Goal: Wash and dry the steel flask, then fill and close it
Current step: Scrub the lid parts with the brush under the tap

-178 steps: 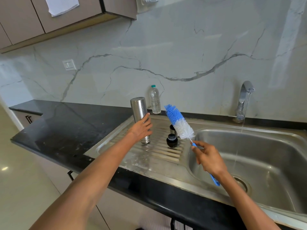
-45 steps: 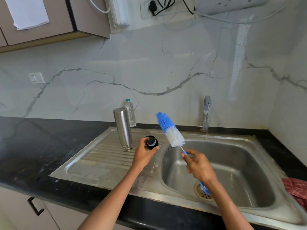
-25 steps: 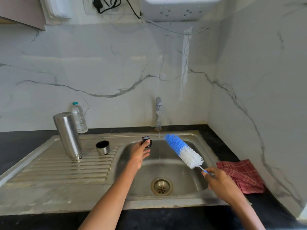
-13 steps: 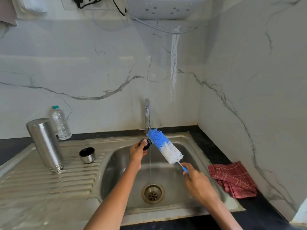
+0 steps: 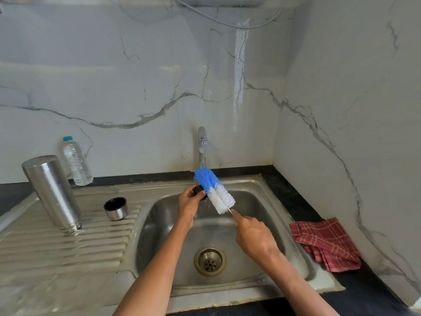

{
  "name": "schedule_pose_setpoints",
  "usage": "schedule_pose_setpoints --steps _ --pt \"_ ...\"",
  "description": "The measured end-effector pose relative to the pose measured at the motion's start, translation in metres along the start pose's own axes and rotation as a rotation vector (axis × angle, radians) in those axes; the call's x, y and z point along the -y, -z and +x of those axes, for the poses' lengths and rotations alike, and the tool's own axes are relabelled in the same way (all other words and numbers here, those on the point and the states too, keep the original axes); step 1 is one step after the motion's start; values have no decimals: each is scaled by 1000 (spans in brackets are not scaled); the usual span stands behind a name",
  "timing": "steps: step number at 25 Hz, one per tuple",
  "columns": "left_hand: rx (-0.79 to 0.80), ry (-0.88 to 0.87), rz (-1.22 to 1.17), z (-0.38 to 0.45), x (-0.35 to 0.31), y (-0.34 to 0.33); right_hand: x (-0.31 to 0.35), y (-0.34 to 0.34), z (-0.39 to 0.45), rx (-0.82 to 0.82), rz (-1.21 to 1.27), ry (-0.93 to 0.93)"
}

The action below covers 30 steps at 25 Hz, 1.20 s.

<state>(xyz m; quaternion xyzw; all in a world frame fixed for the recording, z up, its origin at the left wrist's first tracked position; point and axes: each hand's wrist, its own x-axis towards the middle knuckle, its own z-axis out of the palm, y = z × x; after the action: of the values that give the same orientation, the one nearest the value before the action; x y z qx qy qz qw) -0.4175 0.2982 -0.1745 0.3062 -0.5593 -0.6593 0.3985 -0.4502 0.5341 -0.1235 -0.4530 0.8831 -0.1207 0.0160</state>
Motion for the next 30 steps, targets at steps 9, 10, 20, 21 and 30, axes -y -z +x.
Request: schedule_pose_setpoints --steps 9,10,20,21,30 --pt "94 -43 48 -4 -2 0 -2 2 -5 -23 -42 -28" --pt "120 -66 91 -5 -2 -3 0 4 -1 -28 -59 -32" --pt "54 -86 152 -4 1 4 -4 1 -10 -81 13 -5" --pt "83 -99 174 -4 0 3 -4 3 -3 -95 14 -14" --pt "-25 -35 29 -2 0 5 4 -4 -15 -101 10 5"
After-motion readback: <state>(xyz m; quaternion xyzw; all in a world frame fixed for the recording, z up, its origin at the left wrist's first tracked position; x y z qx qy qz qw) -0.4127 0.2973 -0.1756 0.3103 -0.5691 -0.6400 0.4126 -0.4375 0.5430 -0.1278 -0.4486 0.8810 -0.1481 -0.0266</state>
